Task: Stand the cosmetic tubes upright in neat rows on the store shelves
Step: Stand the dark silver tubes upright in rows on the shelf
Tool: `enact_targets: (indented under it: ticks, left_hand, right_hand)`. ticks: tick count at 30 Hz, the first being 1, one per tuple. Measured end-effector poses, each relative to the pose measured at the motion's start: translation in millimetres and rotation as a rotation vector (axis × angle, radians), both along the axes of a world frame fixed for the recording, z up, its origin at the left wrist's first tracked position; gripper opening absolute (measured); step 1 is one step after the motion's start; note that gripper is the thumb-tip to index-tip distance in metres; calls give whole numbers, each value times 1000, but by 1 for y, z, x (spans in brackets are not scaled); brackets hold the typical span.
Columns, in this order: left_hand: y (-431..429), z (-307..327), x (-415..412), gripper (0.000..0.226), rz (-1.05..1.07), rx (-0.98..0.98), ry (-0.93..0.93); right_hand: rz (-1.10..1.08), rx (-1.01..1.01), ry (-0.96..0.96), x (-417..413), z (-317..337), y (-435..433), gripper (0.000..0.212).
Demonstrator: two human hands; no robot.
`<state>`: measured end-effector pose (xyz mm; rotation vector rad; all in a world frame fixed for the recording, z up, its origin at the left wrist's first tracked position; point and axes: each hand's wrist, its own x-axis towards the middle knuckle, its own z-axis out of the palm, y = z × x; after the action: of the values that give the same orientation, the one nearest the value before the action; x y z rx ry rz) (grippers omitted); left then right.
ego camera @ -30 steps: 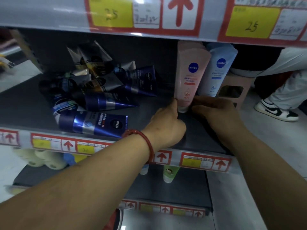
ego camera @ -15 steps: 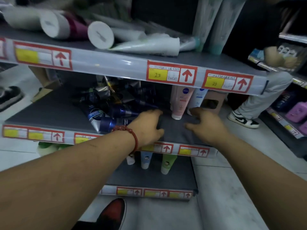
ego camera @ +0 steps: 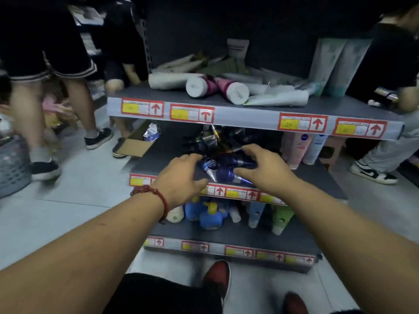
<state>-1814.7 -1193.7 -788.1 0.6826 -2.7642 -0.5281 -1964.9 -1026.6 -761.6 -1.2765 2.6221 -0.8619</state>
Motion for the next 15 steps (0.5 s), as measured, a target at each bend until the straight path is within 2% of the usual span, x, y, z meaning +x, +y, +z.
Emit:
enact_targets:
  ticks: [6,15]
  left_hand:
    - [-52,-21,46,67,110,57,11]
    - [-107,-76,-15,59,131,254,206]
  right_hand:
    - [40,-64,-75,25,-25,-63,73]
    - [-13,-66,29,-9,-66,-148,66]
